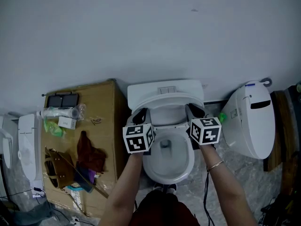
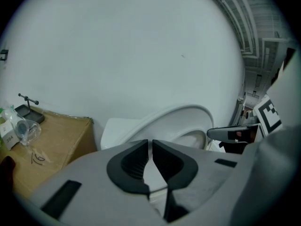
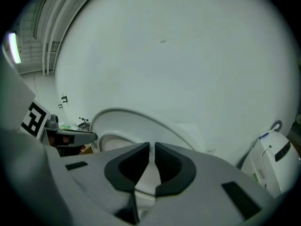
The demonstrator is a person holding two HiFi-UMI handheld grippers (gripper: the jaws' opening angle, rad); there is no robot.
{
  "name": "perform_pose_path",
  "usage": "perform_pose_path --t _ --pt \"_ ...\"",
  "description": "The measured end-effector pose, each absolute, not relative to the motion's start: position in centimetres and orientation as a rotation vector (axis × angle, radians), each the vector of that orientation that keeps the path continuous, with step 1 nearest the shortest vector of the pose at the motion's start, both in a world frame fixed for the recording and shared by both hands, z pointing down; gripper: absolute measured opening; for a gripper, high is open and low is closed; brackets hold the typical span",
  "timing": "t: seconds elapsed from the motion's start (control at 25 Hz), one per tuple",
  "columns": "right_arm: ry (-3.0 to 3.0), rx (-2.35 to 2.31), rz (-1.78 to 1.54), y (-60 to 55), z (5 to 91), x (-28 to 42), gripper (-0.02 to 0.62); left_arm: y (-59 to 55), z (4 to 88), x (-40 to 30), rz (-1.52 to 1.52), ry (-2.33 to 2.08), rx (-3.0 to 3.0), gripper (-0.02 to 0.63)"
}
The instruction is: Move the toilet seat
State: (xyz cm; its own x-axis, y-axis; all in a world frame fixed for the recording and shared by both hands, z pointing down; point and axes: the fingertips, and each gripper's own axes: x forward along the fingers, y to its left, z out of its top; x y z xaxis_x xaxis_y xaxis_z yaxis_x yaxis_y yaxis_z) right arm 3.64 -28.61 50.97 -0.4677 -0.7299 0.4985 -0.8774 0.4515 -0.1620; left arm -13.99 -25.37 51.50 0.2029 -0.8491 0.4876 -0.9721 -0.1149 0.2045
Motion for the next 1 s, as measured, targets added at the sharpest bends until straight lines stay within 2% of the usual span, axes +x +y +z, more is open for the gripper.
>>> perform_pose_path --t 0.48,1.0 --pt "-2.405 1.386 0.593 -27.5 49.7 3.9 0.046 -24.6 50.9 -13.8 0.345 -1.7 2.033 0.048" --pt "-2.526 1.455 0.586 -20.2 44.8 5.6 0.02 -18.6 46.9 -11.8 0.286 -1.699 2.149 0.031"
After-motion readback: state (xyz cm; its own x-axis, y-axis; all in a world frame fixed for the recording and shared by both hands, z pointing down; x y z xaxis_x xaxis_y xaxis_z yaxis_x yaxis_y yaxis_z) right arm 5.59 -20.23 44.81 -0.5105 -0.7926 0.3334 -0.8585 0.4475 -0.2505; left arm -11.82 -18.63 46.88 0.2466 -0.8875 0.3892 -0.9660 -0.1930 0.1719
